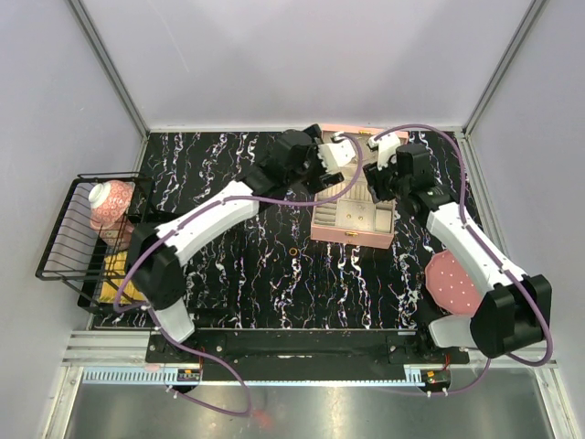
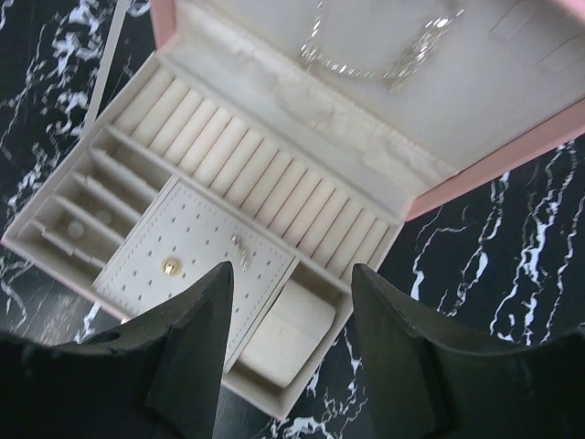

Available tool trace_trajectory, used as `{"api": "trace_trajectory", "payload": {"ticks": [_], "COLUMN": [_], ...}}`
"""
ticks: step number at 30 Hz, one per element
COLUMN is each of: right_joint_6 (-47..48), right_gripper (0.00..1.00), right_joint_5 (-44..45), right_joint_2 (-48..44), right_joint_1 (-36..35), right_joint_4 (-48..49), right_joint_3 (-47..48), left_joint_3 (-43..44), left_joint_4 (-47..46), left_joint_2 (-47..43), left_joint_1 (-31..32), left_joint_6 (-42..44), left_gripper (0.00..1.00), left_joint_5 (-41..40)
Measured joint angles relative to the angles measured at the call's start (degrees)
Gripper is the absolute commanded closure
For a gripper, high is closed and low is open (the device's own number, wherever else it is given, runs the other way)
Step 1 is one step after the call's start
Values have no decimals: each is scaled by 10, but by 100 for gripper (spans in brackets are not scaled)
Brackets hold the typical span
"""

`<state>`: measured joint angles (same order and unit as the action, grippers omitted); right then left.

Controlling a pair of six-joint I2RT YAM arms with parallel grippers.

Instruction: Organize the mixed jewelry

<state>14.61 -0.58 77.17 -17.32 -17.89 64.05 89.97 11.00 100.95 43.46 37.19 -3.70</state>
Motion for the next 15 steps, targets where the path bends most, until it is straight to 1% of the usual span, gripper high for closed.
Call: {"api": "trace_trajectory", "payload": {"ticks": [3, 7, 11, 15], "right_joint_6": [7, 11, 17, 23], "right_gripper": [38, 38, 38, 38], "right_joint_5": [-21, -49, -72, -75], "right_joint_2": [-11, -33, -72, -104], "right_joint_1": [0, 0, 1, 2], "right_joint_4": [-44, -85, -114, -122], "right_joint_3": [0, -2, -9, -21], "left_joint_3": [-13, -60, -114, -162], "left_joint_4": [56, 125, 185, 244], "left_joint_2": [-42, -87, -94, -88], "left_joint_1": [-7, -21, -35, -38], "left_joint_6": [-29, -40, -43, -43], "left_gripper": [1, 1, 1, 1], "left_joint_5": [7, 20, 57, 106]}}
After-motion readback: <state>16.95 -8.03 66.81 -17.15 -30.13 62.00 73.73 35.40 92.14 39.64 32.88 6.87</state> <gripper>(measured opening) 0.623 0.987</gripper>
